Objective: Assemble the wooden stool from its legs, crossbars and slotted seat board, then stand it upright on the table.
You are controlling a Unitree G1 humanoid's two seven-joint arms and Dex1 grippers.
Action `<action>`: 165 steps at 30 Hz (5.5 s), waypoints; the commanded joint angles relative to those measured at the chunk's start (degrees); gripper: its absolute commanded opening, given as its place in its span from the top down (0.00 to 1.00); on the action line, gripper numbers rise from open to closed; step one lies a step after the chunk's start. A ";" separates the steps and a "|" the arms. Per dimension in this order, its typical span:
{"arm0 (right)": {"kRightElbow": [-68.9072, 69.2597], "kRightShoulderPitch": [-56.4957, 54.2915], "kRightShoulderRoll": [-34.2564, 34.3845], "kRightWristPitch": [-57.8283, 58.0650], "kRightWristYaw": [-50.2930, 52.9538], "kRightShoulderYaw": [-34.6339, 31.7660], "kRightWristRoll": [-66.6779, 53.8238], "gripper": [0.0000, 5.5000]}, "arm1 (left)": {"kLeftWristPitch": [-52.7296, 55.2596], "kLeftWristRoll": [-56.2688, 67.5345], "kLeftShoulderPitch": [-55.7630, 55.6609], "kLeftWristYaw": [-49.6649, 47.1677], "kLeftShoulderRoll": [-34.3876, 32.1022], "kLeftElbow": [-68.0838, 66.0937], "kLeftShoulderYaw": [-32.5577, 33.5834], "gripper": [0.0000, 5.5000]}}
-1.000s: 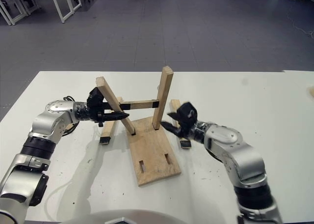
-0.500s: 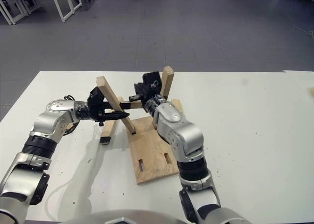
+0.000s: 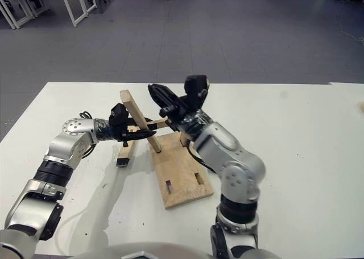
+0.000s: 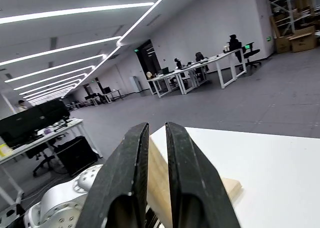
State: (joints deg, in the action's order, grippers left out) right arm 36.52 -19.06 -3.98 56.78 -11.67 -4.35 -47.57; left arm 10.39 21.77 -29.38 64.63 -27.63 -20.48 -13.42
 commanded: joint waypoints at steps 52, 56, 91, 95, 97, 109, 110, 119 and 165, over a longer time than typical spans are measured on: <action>-16.51 14.20 -38.12 -32.25 -41.48 25.79 34.34 0.49 | -23.26 -17.86 -13.71 22.75 -7.80 -20.87 -6.58 0.24; -6.96 12.03 -38.36 -24.88 -38.12 13.84 26.58 0.49 | -22.98 -22.65 -2.01 15.39 -18.35 -8.39 -2.24 0.19; -14.60 20.51 -32.73 -31.02 -29.74 18.90 48.42 0.49 | 19.79 -23.58 25.85 -20.06 -5.80 48.05 13.46 0.19; -9.22 22.60 -31.11 -28.36 -27.21 14.62 46.76 0.49 | 33.09 -17.83 20.66 -30.65 1.25 45.91 24.10 0.19; -6.99 22.05 -30.35 -26.82 -26.36 14.23 46.07 0.49 | 33.62 -20.67 20.92 -36.57 1.52 38.01 25.16 0.19; -2.63 20.88 -28.59 -21.90 -25.18 14.82 43.51 0.49 | 17.94 -19.21 18.59 -34.14 -3.31 -5.44 24.02 0.28; -2.50 20.70 -28.54 -21.63 -25.03 14.66 43.32 0.49 | 19.30 -17.86 18.56 -32.27 -3.49 -6.33 23.94 0.30; -1.50 18.76 -28.22 -19.50 -23.72 14.28 41.84 0.49 | 22.43 -14.69 22.53 -29.58 -2.45 -10.91 21.44 0.57; -22.70 -11.70 14.38 16.61 6.18 -15.80 -12.45 0.91 | 5.05 -4.54 45.38 -41.11 12.75 56.07 4.56 0.76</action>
State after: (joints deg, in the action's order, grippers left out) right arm 13.67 -29.40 8.48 75.10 -6.89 -19.97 -58.71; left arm 14.83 17.56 16.14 23.48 -14.43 36.18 -8.12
